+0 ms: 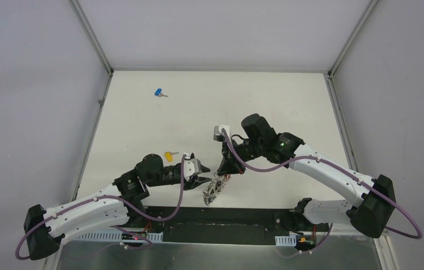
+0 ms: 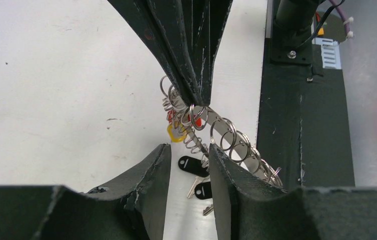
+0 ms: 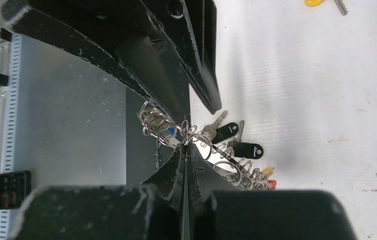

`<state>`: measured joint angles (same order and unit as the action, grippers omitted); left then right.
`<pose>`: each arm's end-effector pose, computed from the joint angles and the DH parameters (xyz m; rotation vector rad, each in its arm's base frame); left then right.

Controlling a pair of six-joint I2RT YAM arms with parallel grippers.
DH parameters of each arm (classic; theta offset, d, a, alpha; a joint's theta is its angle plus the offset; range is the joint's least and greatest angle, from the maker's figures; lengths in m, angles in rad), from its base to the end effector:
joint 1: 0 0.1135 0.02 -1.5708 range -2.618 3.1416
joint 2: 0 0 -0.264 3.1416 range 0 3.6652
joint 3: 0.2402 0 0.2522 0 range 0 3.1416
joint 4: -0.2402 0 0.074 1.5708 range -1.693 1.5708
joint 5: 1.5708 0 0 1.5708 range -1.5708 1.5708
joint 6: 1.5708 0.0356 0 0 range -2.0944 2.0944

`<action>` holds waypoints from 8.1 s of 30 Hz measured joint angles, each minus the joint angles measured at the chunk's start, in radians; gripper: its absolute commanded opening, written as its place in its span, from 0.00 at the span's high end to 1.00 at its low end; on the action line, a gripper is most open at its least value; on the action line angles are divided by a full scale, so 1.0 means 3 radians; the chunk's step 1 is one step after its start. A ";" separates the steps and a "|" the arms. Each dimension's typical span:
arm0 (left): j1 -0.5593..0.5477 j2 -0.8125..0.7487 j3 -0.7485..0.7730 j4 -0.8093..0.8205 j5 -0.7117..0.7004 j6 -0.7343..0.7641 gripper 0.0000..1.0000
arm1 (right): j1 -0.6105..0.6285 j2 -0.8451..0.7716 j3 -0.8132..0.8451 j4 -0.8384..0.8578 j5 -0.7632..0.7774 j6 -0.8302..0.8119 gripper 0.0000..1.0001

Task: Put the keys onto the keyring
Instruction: Adjust the keyring.

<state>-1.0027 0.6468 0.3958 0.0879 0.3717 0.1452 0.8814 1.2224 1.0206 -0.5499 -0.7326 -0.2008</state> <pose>0.0791 -0.1479 0.2525 1.2161 1.3529 -0.9412 0.1440 0.2121 0.3027 -1.5412 1.8073 1.1867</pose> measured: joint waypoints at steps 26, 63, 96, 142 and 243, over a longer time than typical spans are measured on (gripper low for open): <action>-0.0350 0.0098 0.0137 -0.0231 -0.0135 0.0646 0.69 | -0.0306 -0.0150 -0.0388 0.0637 -0.0492 0.0779 1.00; -0.0546 0.0034 0.0407 -0.0566 -0.0750 0.0403 1.00 | -0.0397 -0.0045 -0.0385 0.0773 -0.0638 0.0896 0.59; -0.0546 -0.0070 0.0409 -0.0214 -0.0673 0.0174 1.00 | -0.0257 -0.0538 -0.0876 0.2071 -0.1153 0.0205 0.69; -0.0546 0.0533 0.1071 -0.0935 -0.0521 0.0333 0.63 | -0.0192 -0.0224 -0.0029 -0.0102 -0.0548 -0.0548 1.00; -0.0546 0.0178 0.0846 -0.0741 -0.0436 -0.0380 0.68 | -0.0187 -0.0566 -0.0281 0.0699 -0.0796 -0.0347 1.00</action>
<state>-1.1664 0.7002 0.6495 -0.1345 0.2409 0.0311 0.8253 1.0527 0.9363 -0.3401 -0.9714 -0.3050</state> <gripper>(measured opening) 0.334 0.006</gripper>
